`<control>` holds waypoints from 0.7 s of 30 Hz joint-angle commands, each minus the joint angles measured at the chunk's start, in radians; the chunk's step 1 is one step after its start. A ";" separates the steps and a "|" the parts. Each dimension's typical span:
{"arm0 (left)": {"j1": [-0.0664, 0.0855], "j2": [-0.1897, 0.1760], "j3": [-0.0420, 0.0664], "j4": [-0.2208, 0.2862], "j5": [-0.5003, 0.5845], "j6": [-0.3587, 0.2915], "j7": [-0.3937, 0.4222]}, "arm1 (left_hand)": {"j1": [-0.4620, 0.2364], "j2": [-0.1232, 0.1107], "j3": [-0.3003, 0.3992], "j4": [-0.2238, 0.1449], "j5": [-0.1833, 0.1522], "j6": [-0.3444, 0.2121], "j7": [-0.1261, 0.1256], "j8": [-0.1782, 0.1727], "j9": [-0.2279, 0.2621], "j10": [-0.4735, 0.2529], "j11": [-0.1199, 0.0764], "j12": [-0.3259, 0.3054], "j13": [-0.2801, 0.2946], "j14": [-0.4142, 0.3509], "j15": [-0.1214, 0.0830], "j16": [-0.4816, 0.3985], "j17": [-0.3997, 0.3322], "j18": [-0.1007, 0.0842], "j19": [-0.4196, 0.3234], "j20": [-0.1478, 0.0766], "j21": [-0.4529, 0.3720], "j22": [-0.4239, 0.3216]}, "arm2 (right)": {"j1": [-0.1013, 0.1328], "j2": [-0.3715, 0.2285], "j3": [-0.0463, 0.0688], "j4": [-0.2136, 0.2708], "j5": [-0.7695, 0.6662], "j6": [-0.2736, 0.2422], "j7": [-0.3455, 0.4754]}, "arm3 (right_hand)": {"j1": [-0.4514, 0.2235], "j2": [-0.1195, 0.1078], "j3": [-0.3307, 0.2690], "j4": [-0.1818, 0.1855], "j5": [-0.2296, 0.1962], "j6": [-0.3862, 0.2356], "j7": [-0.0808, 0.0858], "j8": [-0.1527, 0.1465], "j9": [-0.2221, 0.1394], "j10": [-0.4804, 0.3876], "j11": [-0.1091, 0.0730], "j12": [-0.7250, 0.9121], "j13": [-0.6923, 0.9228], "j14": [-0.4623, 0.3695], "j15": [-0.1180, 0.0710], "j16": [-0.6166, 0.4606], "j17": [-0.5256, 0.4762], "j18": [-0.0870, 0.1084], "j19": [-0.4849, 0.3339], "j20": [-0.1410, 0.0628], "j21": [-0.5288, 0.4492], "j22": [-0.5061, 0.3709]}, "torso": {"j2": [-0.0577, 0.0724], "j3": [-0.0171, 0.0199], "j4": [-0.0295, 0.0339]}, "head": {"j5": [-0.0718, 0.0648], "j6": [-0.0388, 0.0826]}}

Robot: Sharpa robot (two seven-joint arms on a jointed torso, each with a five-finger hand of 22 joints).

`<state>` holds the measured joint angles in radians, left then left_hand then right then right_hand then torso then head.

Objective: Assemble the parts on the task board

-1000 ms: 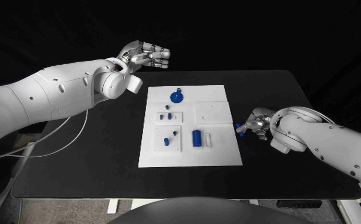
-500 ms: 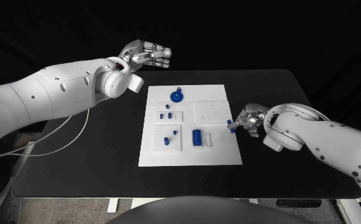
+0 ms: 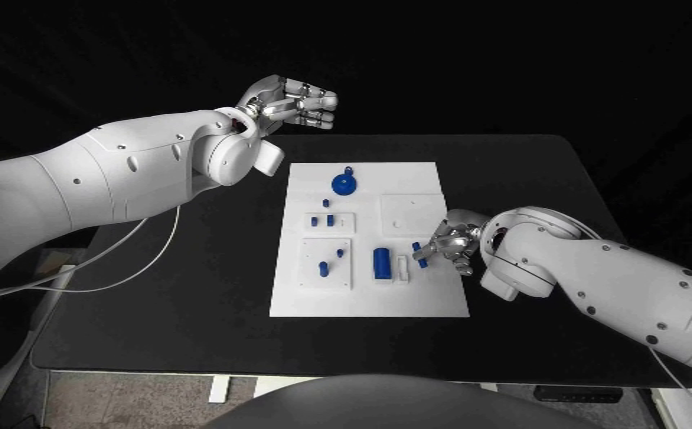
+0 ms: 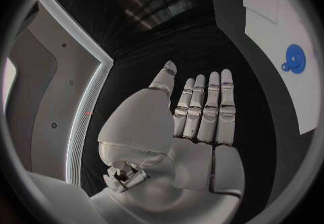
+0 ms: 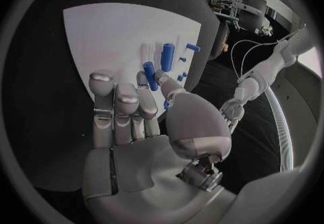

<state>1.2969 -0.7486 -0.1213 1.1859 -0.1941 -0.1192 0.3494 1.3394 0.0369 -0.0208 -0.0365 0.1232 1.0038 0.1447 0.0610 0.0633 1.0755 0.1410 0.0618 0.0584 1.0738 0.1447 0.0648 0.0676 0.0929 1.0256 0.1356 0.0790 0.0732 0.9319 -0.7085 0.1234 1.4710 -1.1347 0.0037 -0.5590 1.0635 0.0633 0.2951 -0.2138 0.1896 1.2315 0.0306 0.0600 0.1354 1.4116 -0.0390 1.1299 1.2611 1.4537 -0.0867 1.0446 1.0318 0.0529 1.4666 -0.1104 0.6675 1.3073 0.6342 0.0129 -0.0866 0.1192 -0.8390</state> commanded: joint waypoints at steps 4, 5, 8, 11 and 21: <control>0.000 0.007 0.001 0.004 0.023 0.018 0.001 | -0.001 0.004 -0.005 0.000 0.003 0.001 0.006 0.002 0.001 0.005 0.001 -0.003 0.000 0.005 0.002 -0.004 0.000 -0.018 -0.006 0.000 -0.005 0.000 | 0.000 0.025 -0.014 -0.015 0.005 0.016 -0.030 | -0.006 0.002 0.002 0.008 0.004 0.006 0.001 0.004 -0.002 0.003 -0.004 -0.002 0.001 0.003 -0.005 0.000 0.000 -0.009 0.047 -0.004 0.000 0.078 | 0.000 0.0005 -0.0008 | 0.006 0.000; 0.000 0.007 0.001 0.003 0.023 0.018 0.002 | -0.001 0.005 -0.005 0.000 0.004 0.000 0.006 0.002 0.001 0.005 0.001 -0.003 0.001 0.005 0.003 -0.004 0.000 -0.018 -0.006 0.000 -0.005 0.000 | 0.000 0.030 -0.017 -0.019 0.005 0.016 -0.031 | -0.006 0.002 0.002 0.008 0.005 0.005 0.001 0.004 -0.003 0.003 -0.004 -0.002 0.001 0.003 -0.005 -0.001 -0.001 -0.009 0.047 -0.004 -0.001 0.077 | 0.000 0.0006 -0.0022 | 0.007 0.000; 0.000 0.009 0.001 -0.001 0.023 0.020 0.000 | -0.001 0.005 -0.005 0.000 0.004 0.000 0.006 0.002 0.001 0.005 0.001 -0.003 0.001 0.005 0.003 -0.004 0.000 -0.018 -0.006 0.000 -0.005 0.000 | 0.000 0.039 -0.020 -0.026 0.005 0.016 -0.031 | -0.006 0.002 0.002 0.009 0.006 0.005 0.001 0.004 -0.003 0.003 -0.004 -0.003 0.001 0.002 -0.006 -0.001 -0.001 -0.009 0.047 -0.004 -0.002 0.077 | 0.000 0.0008 -0.0034 | 0.002 -0.001; 0.000 0.012 0.000 -0.003 0.024 0.023 -0.002 | -0.002 0.004 -0.006 0.000 0.003 0.000 0.006 0.002 0.001 0.005 0.001 -0.003 0.001 0.005 0.003 -0.004 0.000 -0.018 -0.007 0.000 -0.005 0.000 | 0.000 0.049 -0.023 -0.034 0.005 0.017 -0.032 | -0.007 0.001 0.002 0.010 0.007 0.005 0.001 0.004 -0.004 0.003 -0.004 -0.002 0.001 0.002 -0.006 -0.002 -0.002 -0.009 0.047 -0.004 -0.002 0.077 | 0.000 0.0016 -0.0027 | 0.001 -0.003; 0.001 0.016 0.000 -0.009 0.052 0.031 -0.010 | -0.005 0.004 -0.007 0.002 0.001 -0.001 0.006 0.002 0.000 0.004 0.002 -0.003 0.000 0.004 0.003 -0.004 0.000 -0.018 -0.007 0.001 -0.005 0.000 | 0.000 0.068 -0.033 -0.056 0.001 0.015 -0.029 | -0.006 0.001 0.002 0.011 0.009 0.005 0.001 0.004 -0.004 0.003 -0.004 -0.002 0.002 0.002 -0.006 -0.001 -0.001 -0.009 0.047 -0.004 -0.003 0.077 | 0.000 0.0017 -0.0029 | -0.002 -0.005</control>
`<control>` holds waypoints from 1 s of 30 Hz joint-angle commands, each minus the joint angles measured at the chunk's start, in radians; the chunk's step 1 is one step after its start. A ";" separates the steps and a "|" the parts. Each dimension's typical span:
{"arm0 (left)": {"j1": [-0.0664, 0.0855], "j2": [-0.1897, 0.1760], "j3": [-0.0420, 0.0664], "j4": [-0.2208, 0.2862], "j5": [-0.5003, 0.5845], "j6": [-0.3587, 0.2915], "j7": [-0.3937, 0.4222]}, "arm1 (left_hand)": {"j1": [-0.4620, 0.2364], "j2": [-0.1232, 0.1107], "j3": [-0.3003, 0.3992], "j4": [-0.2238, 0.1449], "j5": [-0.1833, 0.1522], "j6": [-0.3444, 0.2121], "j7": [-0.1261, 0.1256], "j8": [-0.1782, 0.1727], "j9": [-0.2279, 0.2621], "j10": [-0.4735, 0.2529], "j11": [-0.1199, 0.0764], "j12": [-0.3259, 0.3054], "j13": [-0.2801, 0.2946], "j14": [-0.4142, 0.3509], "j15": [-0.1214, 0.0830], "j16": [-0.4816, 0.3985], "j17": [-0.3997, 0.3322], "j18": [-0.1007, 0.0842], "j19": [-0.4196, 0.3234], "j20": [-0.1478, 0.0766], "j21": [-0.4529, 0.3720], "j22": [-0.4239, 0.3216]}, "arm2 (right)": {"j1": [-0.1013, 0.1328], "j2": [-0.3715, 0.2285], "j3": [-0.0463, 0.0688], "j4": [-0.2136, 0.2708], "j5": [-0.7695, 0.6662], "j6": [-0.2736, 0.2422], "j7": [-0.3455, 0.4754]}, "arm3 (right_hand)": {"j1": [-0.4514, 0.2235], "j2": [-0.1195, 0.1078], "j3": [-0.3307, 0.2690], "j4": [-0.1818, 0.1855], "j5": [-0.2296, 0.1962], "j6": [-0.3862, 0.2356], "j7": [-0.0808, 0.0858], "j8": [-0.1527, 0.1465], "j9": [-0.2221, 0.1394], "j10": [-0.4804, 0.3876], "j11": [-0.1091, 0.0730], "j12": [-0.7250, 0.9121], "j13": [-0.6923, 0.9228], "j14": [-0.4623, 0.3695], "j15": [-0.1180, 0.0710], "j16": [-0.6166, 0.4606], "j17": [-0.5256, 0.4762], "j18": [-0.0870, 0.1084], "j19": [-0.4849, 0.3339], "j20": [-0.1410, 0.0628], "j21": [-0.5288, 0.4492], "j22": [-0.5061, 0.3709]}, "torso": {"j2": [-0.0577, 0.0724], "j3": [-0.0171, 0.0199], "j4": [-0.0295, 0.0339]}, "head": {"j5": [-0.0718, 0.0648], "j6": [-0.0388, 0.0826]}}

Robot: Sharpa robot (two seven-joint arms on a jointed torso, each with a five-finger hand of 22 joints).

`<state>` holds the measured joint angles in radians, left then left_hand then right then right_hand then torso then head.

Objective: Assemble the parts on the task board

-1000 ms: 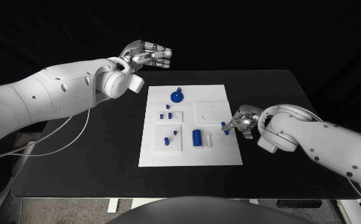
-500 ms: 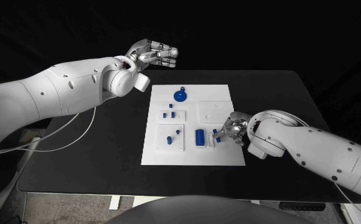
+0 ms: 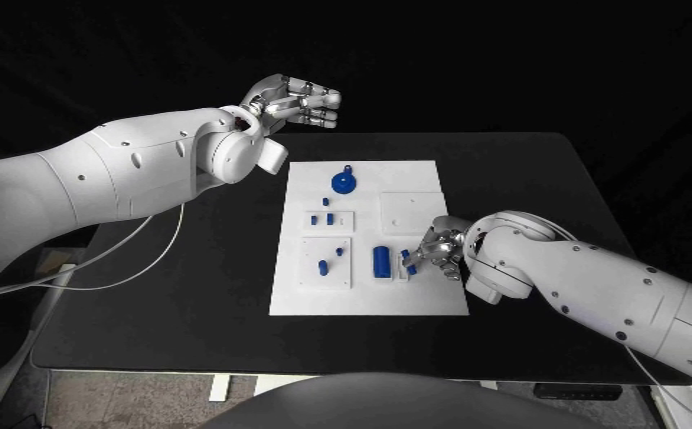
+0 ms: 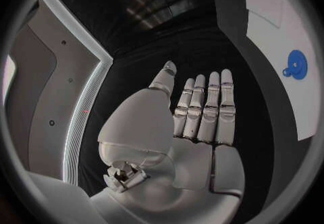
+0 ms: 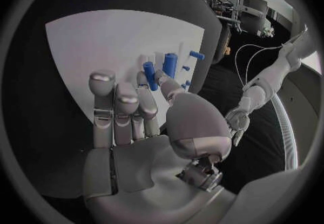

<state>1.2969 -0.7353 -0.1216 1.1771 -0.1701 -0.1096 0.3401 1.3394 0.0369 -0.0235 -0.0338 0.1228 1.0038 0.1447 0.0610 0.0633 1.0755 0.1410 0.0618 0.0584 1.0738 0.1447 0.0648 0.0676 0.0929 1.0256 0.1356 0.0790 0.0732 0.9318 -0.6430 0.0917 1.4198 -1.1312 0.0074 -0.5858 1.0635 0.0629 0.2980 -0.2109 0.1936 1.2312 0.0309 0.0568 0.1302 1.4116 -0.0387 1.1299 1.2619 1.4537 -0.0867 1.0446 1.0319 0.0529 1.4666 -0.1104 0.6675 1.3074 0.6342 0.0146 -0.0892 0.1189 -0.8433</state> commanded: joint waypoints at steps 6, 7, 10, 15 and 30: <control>0.001 0.004 0.000 -0.001 0.034 0.024 -0.004 | -0.007 0.003 -0.006 0.003 -0.002 -0.002 0.007 0.002 0.001 0.002 0.003 -0.003 0.001 0.003 0.003 -0.004 0.000 -0.018 -0.008 0.001 -0.006 0.000 | 0.000 0.011 -0.003 -0.011 -0.004 0.016 0.000 | -0.006 0.001 0.000 0.008 0.005 0.005 0.001 0.007 0.001 0.003 -0.004 -0.002 0.001 0.002 -0.006 -0.001 -0.001 -0.009 0.047 -0.004 -0.003 0.077 | 0.000 -0.0010 0.0001 | 0.002 0.004; 0.001 0.004 0.000 -0.001 0.034 0.025 -0.005 | -0.008 0.003 -0.006 0.003 -0.003 -0.002 0.007 0.002 0.001 0.002 0.003 -0.003 0.001 0.003 0.004 -0.004 0.000 -0.018 -0.009 0.001 -0.006 0.000 | 0.000 0.013 -0.004 -0.012 -0.004 0.018 0.000 | -0.006 0.001 0.000 0.008 0.005 0.005 0.001 0.007 0.001 0.003 -0.004 -0.002 0.001 0.002 -0.006 -0.001 -0.001 -0.009 0.047 -0.004 -0.003 0.077 | 0.000 -0.0009 0.0000 | 0.002 0.004; 0.001 0.004 0.000 -0.001 0.035 0.026 -0.006 | -0.008 0.003 -0.006 0.004 -0.005 -0.003 0.007 0.002 0.001 0.002 0.003 -0.003 0.001 0.001 0.004 -0.004 0.000 -0.018 -0.009 0.002 -0.006 0.000 | -0.001 0.015 -0.006 -0.012 -0.005 0.024 0.000 | -0.006 0.001 0.000 0.009 0.006 0.005 0.001 0.007 0.000 0.002 -0.004 -0.003 0.001 0.002 -0.006 -0.002 -0.002 -0.009 0.047 -0.005 -0.003 0.077 | 0.000 -0.0012 0.0014 | 0.003 0.002; 0.001 0.003 0.000 -0.001 0.035 0.024 -0.008 | -0.008 0.003 -0.007 0.006 -0.008 -0.004 0.008 0.002 0.001 0.001 0.004 -0.003 0.001 0.001 0.004 -0.004 0.000 -0.018 -0.010 0.002 -0.006 0.000 | -0.001 0.014 -0.010 -0.015 -0.006 0.026 -0.002 | -0.006 0.001 0.000 0.009 0.006 0.005 0.001 0.007 0.000 0.002 -0.004 -0.003 0.001 0.002 -0.006 -0.002 -0.002 -0.009 0.047 -0.005 -0.003 0.077 | -0.001 -0.0023 0.0007 | 0.005 0.003; 0.001 0.000 0.000 0.001 0.033 0.024 -0.012 | -0.006 0.003 -0.007 0.008 -0.009 -0.004 0.008 0.002 0.001 0.000 0.004 -0.003 0.001 0.004 0.003 -0.004 0.001 -0.018 -0.009 0.001 -0.005 0.000 | -0.003 0.021 -0.017 -0.016 -0.007 0.037 0.003 | -0.008 0.001 -0.003 0.012 0.007 0.004 0.001 0.007 0.000 0.001 -0.004 -0.005 0.001 0.002 -0.007 -0.002 -0.002 -0.008 0.047 -0.006 -0.003 0.077 | -0.001 -0.0009 -0.0001 | 0.011 -0.001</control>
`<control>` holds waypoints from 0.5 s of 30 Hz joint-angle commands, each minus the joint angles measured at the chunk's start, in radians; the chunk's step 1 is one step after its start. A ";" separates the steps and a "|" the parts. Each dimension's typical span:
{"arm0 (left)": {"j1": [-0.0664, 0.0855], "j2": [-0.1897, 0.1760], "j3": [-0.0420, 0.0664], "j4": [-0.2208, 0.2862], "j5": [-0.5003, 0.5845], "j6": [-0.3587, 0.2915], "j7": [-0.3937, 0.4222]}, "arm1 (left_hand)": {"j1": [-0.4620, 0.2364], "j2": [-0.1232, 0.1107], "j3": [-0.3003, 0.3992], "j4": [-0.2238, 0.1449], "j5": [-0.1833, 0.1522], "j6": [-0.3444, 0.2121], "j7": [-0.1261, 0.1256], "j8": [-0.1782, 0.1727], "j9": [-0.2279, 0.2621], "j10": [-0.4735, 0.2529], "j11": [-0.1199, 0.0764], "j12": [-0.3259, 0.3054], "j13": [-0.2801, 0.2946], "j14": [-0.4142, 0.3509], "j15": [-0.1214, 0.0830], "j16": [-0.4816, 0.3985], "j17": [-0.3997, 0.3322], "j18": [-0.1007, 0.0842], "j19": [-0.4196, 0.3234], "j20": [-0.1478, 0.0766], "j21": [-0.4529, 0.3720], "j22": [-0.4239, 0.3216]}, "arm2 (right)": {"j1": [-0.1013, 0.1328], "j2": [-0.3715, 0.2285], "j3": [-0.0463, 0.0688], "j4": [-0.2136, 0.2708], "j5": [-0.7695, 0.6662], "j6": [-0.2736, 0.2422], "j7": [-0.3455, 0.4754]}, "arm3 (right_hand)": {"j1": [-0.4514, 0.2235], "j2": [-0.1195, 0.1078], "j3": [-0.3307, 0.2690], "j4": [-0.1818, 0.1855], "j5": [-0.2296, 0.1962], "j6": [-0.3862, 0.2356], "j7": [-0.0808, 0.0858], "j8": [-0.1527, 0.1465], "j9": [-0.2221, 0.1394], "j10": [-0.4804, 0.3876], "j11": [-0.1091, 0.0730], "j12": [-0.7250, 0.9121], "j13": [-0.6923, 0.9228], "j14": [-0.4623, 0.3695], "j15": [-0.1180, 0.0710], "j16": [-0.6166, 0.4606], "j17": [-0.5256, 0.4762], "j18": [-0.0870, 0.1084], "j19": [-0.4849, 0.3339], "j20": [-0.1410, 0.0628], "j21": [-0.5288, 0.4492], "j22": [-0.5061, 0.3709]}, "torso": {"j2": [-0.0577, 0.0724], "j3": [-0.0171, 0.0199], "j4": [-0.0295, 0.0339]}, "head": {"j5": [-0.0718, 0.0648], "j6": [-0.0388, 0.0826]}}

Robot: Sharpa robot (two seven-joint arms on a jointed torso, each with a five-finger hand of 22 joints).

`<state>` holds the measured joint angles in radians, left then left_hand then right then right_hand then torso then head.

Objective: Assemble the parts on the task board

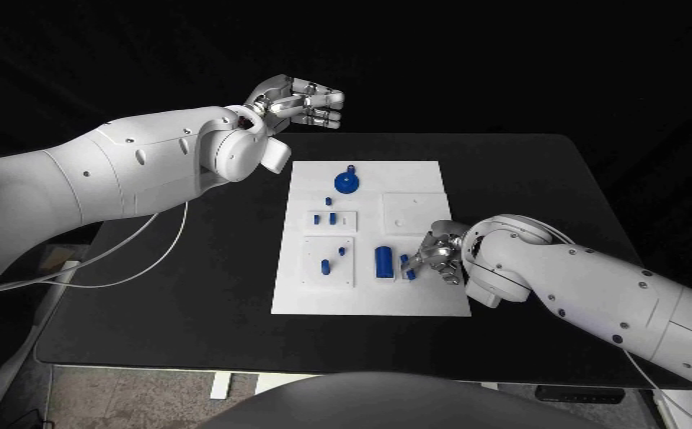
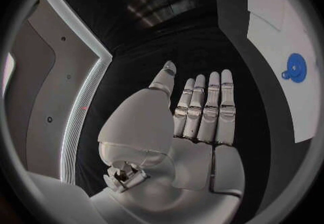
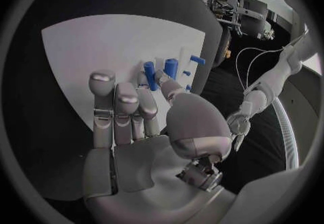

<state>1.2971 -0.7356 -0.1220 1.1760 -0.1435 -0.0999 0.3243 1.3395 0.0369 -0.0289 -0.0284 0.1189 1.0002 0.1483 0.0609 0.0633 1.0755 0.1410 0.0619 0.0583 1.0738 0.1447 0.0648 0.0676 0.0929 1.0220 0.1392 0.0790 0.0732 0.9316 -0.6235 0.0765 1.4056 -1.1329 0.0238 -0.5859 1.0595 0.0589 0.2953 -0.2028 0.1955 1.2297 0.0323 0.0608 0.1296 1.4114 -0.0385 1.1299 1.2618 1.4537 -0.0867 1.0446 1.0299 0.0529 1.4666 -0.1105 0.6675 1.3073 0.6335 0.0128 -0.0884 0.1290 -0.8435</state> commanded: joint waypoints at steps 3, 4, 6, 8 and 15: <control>0.000 0.000 0.000 0.002 0.006 0.015 0.004 | -0.006 0.003 -0.002 0.002 -0.005 -0.001 0.004 0.002 0.001 0.000 0.004 -0.003 0.001 0.004 0.003 -0.004 0.001 -0.018 -0.006 -0.002 -0.005 0.000 | -0.003 0.003 -0.002 -0.003 -0.005 0.012 0.006 | -0.006 0.005 -0.002 0.007 0.003 0.004 0.000 0.003 0.000 0.001 -0.005 -0.005 0.001 0.002 -0.008 -0.004 -0.001 -0.008 0.047 -0.006 -0.004 0.076 | 0.000 0.0014 -0.0004 | 0.000 0.000; 0.000 0.000 0.000 0.002 0.006 0.015 0.004 | -0.006 0.003 -0.002 0.002 -0.005 -0.001 0.004 0.002 0.001 0.000 0.004 -0.003 0.001 0.004 0.003 -0.004 0.001 -0.018 -0.006 -0.002 -0.005 0.000 | -0.003 0.003 -0.002 -0.004 -0.005 0.011 0.006 | -0.006 0.005 -0.002 0.007 0.003 0.004 0.000 0.003 0.000 0.001 -0.005 -0.005 0.001 0.002 -0.008 -0.004 -0.001 -0.008 0.047 -0.006 -0.004 0.076 | 0.000 0.0015 -0.0006 | 0.000 -0.001; 0.000 0.000 0.000 0.002 0.006 0.015 0.004 | -0.006 0.003 -0.002 0.002 -0.005 -0.001 0.004 0.002 0.001 0.000 0.004 -0.003 0.001 0.004 0.003 -0.004 0.001 -0.018 -0.006 -0.002 -0.005 0.000 | -0.004 0.004 -0.002 -0.004 -0.004 0.007 0.008 | -0.006 0.005 -0.002 0.008 0.003 0.004 0.000 0.003 0.000 0.001 -0.005 -0.005 0.001 0.002 -0.008 -0.004 -0.001 -0.008 0.048 -0.006 -0.004 0.076 | 0.000 0.0016 -0.0009 | -0.001 0.000; 0.000 0.000 0.000 0.002 0.005 0.015 0.003 | -0.006 0.003 -0.002 0.002 -0.005 -0.001 0.004 0.002 0.001 0.000 0.004 -0.003 0.001 0.004 0.003 -0.004 0.001 -0.018 -0.006 -0.002 -0.005 0.000 | -0.004 0.006 -0.003 -0.004 -0.004 0.004 0.009 | -0.007 0.005 -0.004 0.009 0.001 0.003 0.000 0.003 0.000 0.001 -0.004 -0.006 0.001 0.002 -0.008 -0.004 -0.001 -0.008 0.048 -0.006 -0.002 0.077 | 0.000 0.0018 -0.0013 | -0.001 -0.001; 0.000 0.000 0.000 0.001 0.005 0.015 0.003 | -0.006 0.003 -0.002 0.004 -0.006 -0.001 0.004 0.002 0.001 0.000 0.004 -0.003 0.001 0.003 0.004 -0.004 0.000 -0.019 -0.006 -0.002 -0.006 0.000 | -0.004 0.008 -0.003 -0.007 -0.003 -0.005 0.011 | -0.017 -0.001 -0.043 0.040 -0.010 0.000 0.001 0.003 0.001 0.000 -0.004 -0.008 0.000 0.001 -0.008 -0.006 -0.002 -0.007 0.048 -0.007 -0.005 0.076 | 0.000 0.0016 -0.0010 | -0.004 0.003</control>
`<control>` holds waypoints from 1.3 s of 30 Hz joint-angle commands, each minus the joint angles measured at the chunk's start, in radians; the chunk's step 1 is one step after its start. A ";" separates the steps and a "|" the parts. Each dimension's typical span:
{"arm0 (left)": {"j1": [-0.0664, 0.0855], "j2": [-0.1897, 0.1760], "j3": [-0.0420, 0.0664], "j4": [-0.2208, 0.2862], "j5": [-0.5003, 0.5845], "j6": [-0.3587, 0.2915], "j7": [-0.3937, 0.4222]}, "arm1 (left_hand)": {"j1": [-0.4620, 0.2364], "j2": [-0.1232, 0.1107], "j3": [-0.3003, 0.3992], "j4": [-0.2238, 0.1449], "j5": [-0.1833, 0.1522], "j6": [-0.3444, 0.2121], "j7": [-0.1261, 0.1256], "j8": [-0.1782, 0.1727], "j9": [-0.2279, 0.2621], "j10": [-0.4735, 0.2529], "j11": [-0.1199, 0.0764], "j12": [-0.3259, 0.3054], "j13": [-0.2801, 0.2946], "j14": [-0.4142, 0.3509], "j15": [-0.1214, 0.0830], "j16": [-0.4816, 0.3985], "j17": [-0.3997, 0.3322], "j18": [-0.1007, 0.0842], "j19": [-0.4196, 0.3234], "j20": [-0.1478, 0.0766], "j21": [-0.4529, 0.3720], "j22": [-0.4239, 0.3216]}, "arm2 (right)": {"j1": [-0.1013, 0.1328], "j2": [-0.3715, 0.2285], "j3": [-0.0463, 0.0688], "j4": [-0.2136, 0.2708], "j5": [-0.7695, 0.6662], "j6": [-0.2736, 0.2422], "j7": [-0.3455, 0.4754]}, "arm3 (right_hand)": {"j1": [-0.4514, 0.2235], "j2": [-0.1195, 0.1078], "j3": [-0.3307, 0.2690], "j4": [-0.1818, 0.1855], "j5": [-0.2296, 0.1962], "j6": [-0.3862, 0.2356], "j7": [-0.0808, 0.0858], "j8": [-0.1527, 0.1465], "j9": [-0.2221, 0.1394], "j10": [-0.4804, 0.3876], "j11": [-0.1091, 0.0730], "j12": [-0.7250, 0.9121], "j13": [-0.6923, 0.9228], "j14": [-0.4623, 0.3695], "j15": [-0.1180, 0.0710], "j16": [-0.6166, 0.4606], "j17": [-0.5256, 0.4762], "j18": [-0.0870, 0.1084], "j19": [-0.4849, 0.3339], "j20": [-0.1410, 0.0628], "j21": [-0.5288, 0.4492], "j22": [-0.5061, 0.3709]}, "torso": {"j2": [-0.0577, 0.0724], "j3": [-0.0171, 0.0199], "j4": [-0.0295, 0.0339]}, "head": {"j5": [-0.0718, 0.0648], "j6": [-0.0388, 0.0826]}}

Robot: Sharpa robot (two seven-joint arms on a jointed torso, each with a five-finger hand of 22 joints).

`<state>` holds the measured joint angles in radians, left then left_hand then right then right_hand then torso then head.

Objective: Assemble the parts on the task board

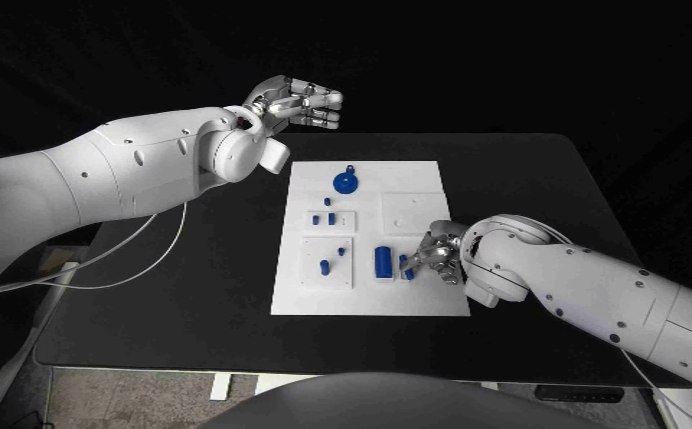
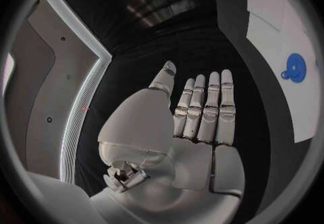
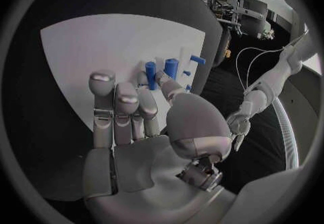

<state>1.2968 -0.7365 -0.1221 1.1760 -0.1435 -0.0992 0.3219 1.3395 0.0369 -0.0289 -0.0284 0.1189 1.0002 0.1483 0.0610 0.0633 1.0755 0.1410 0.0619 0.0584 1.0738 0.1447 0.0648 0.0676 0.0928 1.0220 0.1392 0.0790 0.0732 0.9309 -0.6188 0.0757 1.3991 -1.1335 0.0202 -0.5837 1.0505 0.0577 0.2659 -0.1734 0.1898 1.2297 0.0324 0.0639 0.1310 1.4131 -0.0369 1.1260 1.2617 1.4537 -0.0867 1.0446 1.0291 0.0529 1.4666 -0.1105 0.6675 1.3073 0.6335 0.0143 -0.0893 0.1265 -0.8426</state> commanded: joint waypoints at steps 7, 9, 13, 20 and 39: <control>0.001 0.001 0.000 0.002 0.004 0.022 0.004 | -0.001 0.009 0.004 0.003 0.014 -0.001 0.003 0.002 0.001 -0.001 0.003 -0.003 0.000 0.006 0.003 -0.003 0.001 -0.018 -0.006 -0.003 -0.006 0.000 | -0.003 0.007 -0.002 -0.006 0.001 -0.003 0.014 | -0.016 -0.001 -0.078 0.050 -0.015 -0.014 0.006 0.000 -0.008 -0.003 -0.003 -0.006 -0.001 0.002 -0.006 -0.006 0.000 -0.005 0.048 -0.005 -0.006 0.076 | 0.000 -0.0003 0.0002 | -0.004 0.003; 0.001 0.000 0.000 0.002 0.003 0.023 0.004 | 0.000 0.009 0.004 0.002 0.015 -0.001 0.003 0.002 0.000 -0.001 0.003 -0.003 0.000 0.006 0.003 -0.003 0.001 -0.018 -0.006 -0.003 -0.006 0.000 | -0.003 0.007 -0.002 -0.007 0.001 -0.003 0.015 | -0.019 -0.007 -0.098 0.064 -0.013 -0.013 0.007 0.000 -0.013 -0.003 -0.003 -0.006 -0.001 0.002 -0.006 -0.006 0.001 -0.004 0.048 -0.005 -0.007 0.076 | 0.000 -0.0005 0.0004 | -0.006 0.001; 0.001 0.000 0.000 0.002 0.002 0.024 0.004 | -0.004 0.007 0.005 0.003 0.008 -0.002 0.004 0.002 0.001 -0.001 0.003 -0.003 0.001 0.007 0.002 -0.004 0.001 -0.019 -0.007 -0.003 -0.006 0.000 | -0.003 0.008 -0.002 -0.008 0.003 -0.006 0.018 | -0.016 -0.011 -0.127 0.081 -0.016 -0.016 0.008 -0.001 -0.021 -0.004 -0.002 -0.006 -0.001 0.001 -0.006 -0.006 0.001 -0.004 0.048 -0.004 -0.007 0.076 | 0.000 -0.0007 0.0006 | -0.009 0.004; 0.001 0.000 0.000 0.002 0.002 0.023 0.004 | -0.005 0.005 0.004 0.004 0.006 -0.002 0.004 0.002 0.001 -0.002 0.004 -0.003 0.001 0.007 0.002 -0.004 0.001 -0.019 -0.007 -0.003 -0.006 0.000 | -0.003 0.008 -0.002 -0.007 0.010 -0.010 0.025 | -0.015 -0.018 -0.142 0.088 -0.016 -0.023 0.012 0.000 -0.027 -0.006 0.000 -0.010 -0.004 0.001 -0.006 -0.009 0.000 -0.002 0.048 -0.004 -0.011 0.075 | 0.000 -0.0002 0.0008 | -0.008 0.004; 0.001 -0.003 0.000 0.002 0.000 0.022 0.004 | -0.005 0.005 0.004 0.004 0.006 -0.002 0.004 0.002 0.001 -0.002 0.004 -0.003 0.001 0.007 0.002 -0.004 0.001 -0.019 -0.007 -0.003 -0.006 0.000 | -0.005 -0.017 -0.002 -0.009 0.024 -0.009 0.042 | -0.009 -0.017 -0.153 0.095 -0.019 -0.022 0.011 0.000 -0.030 -0.007 0.000 -0.011 -0.006 0.001 -0.006 -0.011 0.000 -0.001 0.049 -0.004 -0.012 0.075 | 0.000 -0.0002 0.0001 | -0.005 0.004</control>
<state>1.2970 -0.7401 -0.1223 1.1764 -0.1442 -0.0907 0.3188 1.3395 0.0369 -0.0289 -0.0284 0.1305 1.0002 0.1483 0.0609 0.0633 1.0755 0.1410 0.0618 0.0584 1.0738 0.1447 0.0648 0.0676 0.0929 1.0220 0.1392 0.0790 0.0732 0.9268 -0.6332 0.0736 1.3915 -1.1156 0.0138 -0.5610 1.0403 0.0471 0.1174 -0.0773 0.1776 1.2116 0.0428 0.0659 0.1010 1.4131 -0.0371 1.1220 1.2571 1.4537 -0.0867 1.0397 1.0293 0.0530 1.4666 -0.1105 0.6619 1.3073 0.6335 0.0139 -0.0887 0.1203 -0.8384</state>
